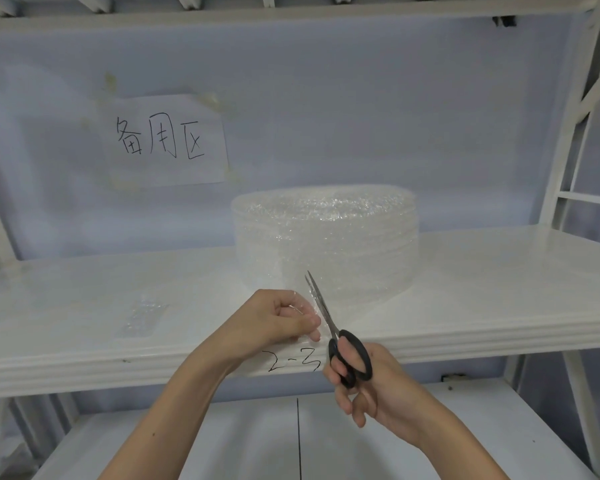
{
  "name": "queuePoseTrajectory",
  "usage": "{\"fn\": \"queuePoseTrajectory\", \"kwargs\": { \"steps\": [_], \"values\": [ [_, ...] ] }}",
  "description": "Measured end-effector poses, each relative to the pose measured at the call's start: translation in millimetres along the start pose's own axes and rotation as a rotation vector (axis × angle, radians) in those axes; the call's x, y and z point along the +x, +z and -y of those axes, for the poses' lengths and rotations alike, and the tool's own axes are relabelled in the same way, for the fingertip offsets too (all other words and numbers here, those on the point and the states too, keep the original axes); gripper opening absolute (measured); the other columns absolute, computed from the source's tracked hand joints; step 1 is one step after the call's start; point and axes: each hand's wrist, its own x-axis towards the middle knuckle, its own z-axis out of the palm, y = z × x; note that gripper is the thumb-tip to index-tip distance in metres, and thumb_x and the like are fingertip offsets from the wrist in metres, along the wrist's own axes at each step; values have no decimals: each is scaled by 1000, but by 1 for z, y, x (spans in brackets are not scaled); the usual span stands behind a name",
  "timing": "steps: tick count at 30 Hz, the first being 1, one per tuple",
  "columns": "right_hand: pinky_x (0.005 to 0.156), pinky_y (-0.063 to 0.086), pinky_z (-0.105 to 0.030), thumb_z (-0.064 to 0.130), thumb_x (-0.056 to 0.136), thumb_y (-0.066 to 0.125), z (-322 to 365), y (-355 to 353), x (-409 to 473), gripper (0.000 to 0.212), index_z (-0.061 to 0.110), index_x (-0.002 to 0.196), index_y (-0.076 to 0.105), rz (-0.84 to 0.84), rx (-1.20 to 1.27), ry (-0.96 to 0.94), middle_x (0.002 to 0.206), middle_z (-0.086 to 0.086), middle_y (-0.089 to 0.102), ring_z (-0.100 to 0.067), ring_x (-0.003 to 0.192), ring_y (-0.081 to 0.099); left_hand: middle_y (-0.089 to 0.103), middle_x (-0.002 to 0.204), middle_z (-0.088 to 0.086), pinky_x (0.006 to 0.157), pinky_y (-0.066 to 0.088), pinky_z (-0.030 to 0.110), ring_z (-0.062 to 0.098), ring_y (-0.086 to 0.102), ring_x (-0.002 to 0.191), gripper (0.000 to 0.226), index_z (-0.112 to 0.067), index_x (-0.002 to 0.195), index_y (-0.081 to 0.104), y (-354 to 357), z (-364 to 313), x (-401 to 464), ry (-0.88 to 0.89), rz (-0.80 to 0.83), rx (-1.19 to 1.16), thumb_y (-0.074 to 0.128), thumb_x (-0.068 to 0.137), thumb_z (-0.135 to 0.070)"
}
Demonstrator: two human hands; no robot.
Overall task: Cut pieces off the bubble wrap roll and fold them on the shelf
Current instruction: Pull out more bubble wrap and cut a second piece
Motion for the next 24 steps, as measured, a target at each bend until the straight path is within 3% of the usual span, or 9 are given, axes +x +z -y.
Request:
{"fn": "queuePoseTrajectory", "kwargs": {
  "steps": [4,7,10,12,16,20,24],
  "values": [
    [32,42,-21,45,80,68,3,2,-1,41,13,59,51,-22,-25,-5,64,-1,51,-14,41,49,77,75,4,65,47,16,9,56,64,8,-13,84,67,1,-1,-1,1,-14,-17,68,89,-20],
    [32,42,-21,31,88,60,5,3,-3,35,15,57,51,-32,-37,-4,67,-3,49,-14,41,48,74,77,3,65,43,20,12,56,67,28,-13,83,69,4,-3,-2,28,-63,-12,60,93,-37],
    [33,42,-21,23,95,53,5,2,-3,39,16,57,52,-38,-56,-4,68,-4,49,-14,42,48,68,70,0,59,42,19,9,55,58,29,-12,80,70,8,-2,0,39,-156,-14,58,95,-33],
    [33,42,-21,29,94,56,5,2,-3,39,16,57,52,-27,-55,-8,68,-4,49,-14,41,49,67,67,-1,56,42,17,8,54,55,25,-11,80,70,10,0,1,49,-174,-20,58,95,-27],
    [34,43,-22,57,73,63,10,3,-4,46,12,61,56,30,-73,10,68,-3,56,-19,40,54,65,63,-4,55,42,14,7,53,55,23,-13,78,70,9,1,-1,79,-121,-22,59,95,-24],
    [32,43,-21,60,72,59,19,3,-1,52,9,66,53,46,-85,7,71,-4,58,-19,40,54,65,60,-7,55,42,11,3,53,55,22,-11,78,71,8,0,-2,109,-77,-8,60,95,-19],
    [31,42,-20,55,72,66,20,1,1,43,15,56,58,36,-134,-16,73,-7,55,-14,36,53,65,62,-7,57,43,13,5,53,55,21,-12,77,71,6,0,-2,104,-72,-14,61,94,-19]
  ]
}}
